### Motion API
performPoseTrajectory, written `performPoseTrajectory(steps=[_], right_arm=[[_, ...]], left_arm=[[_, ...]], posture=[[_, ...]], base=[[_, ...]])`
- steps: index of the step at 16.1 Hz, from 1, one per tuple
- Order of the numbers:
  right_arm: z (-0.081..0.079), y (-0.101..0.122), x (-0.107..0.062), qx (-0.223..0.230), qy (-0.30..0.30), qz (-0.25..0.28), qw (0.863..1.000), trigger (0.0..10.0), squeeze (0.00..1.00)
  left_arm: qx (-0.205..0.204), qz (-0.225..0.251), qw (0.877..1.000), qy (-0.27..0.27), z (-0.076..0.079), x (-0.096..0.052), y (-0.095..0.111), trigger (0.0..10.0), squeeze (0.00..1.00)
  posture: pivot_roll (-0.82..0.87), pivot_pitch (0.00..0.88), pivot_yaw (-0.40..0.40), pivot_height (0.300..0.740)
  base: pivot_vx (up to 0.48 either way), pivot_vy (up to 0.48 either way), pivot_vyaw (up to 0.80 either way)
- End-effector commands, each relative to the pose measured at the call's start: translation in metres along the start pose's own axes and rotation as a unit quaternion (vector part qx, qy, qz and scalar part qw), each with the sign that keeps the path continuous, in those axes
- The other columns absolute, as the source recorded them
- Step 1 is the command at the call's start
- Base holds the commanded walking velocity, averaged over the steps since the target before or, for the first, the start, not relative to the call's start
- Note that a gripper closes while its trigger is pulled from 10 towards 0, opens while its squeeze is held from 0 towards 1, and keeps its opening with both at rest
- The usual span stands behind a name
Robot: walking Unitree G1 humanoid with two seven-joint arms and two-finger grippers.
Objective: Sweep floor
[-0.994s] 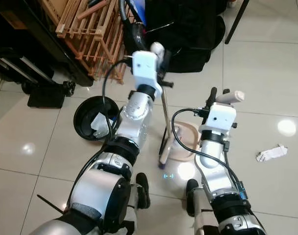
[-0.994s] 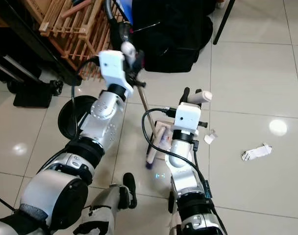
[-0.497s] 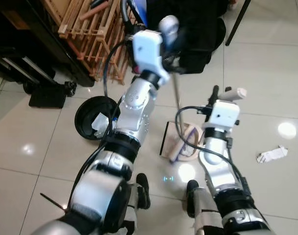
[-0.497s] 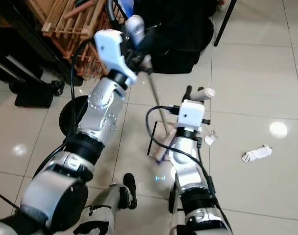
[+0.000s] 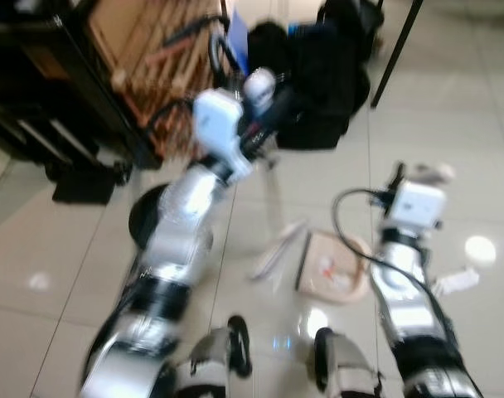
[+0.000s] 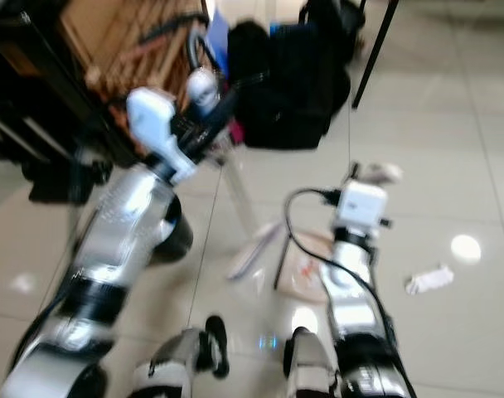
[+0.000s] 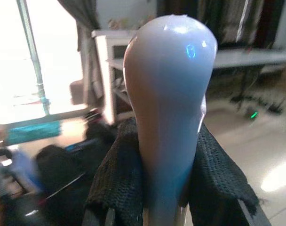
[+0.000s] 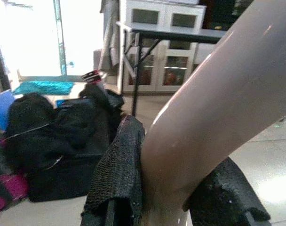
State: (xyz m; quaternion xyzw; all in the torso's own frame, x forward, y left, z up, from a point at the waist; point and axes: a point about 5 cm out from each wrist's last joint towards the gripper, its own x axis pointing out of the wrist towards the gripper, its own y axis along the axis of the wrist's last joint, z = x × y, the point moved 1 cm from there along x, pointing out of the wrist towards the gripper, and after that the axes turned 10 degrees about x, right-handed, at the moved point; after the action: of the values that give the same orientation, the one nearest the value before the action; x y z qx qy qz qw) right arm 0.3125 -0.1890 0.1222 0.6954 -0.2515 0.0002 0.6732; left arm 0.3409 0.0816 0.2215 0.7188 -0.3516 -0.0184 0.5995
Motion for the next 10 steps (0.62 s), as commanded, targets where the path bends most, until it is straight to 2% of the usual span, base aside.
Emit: performPoseTrajectory(steps=[1,3,5,6,8,10], right_arm=[[0.002,0.015,0.0,0.019,-0.001,0.014,1.0,10.0,0.0],[0.008,0.027,0.001,0.022,-0.003,0.018,1.0,10.0,0.0],[0.013,0.038,0.002,0.028,-0.007,0.018,0.999,10.0,0.0],[0.017,0.045,0.004,0.027,-0.01,0.001,1.0,10.0,0.0],[0.019,0.055,0.005,0.019,-0.009,-0.031,0.999,10.0,0.0],[0.016,0.076,0.003,0.023,-0.005,-0.042,0.999,10.0,0.0]], left_arm=[[0.019,-0.034,0.999,0.013,-0.01,-0.019,-0.008,10.0,0.0],[0.033,-0.065,0.997,0.013,-0.012,-0.035,-0.016,10.0,0.0],[0.035,-0.104,0.994,-0.001,-0.009,-0.049,-0.025,10.0,0.0],[0.034,-0.133,0.991,-0.004,-0.007,-0.063,-0.031,10.0,0.0],[0.028,-0.161,0.986,0.023,-0.011,-0.083,-0.04,10.0,0.0],[0.024,-0.211,0.977,0.036,-0.015,-0.105,-0.049,10.0,0.0]], posture=[[-0.02,0.156,0.075,0.74],[-0.02,0.144,0.066,0.74],[-0.02,0.137,0.067,0.74],[-0.03,0.135,0.068,0.74],[-0.04,0.14,0.069,0.74],[-0.05,0.143,0.073,0.74]], base=[[0.0,0.0,0.0],[0.0,0.0,0.0],[0.0,0.0,0.0],[0.0,0.0,0.0],[0.0,0.0,0.0],[0.0,0.0,0.0]])
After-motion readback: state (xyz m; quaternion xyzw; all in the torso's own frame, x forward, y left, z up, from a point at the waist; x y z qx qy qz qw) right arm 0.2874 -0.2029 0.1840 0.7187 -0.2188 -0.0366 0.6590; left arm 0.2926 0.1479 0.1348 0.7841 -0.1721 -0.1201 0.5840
